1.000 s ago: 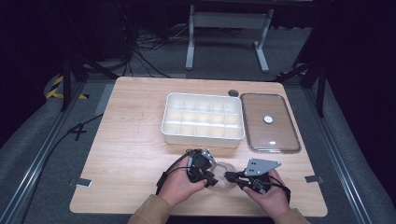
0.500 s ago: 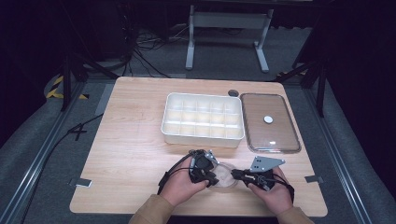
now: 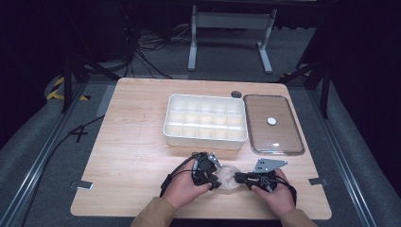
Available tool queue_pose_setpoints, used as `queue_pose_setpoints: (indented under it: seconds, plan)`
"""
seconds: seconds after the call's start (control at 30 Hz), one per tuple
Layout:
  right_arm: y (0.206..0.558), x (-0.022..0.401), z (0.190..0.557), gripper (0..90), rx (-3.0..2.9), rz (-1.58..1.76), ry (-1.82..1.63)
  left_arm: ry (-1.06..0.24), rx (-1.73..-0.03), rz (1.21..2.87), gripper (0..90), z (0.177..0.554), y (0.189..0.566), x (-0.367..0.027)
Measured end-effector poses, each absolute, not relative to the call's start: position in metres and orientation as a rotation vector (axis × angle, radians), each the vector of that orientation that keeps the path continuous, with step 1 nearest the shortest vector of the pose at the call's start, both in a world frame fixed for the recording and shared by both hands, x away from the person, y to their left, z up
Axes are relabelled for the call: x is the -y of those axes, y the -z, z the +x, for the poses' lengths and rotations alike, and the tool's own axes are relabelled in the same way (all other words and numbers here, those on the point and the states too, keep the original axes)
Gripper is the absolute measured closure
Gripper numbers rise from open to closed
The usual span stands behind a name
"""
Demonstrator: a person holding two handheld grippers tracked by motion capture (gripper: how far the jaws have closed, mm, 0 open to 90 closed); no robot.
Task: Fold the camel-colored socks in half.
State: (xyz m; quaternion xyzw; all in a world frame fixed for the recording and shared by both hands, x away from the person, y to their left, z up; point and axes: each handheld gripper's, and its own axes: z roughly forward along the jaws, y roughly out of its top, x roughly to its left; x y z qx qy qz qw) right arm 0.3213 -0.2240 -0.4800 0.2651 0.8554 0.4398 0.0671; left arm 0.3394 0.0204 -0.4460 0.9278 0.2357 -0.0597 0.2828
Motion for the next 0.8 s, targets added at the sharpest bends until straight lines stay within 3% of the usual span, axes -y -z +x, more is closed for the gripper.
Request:
queue_pose_setpoints:
  seconds: [0.8]
  plan:
    - [0.451,0.218,0.308,83.8,-2.516,0.714,-1.337,0.106,-0.621,2.395,72.4,0.338,0.424,-0.036]
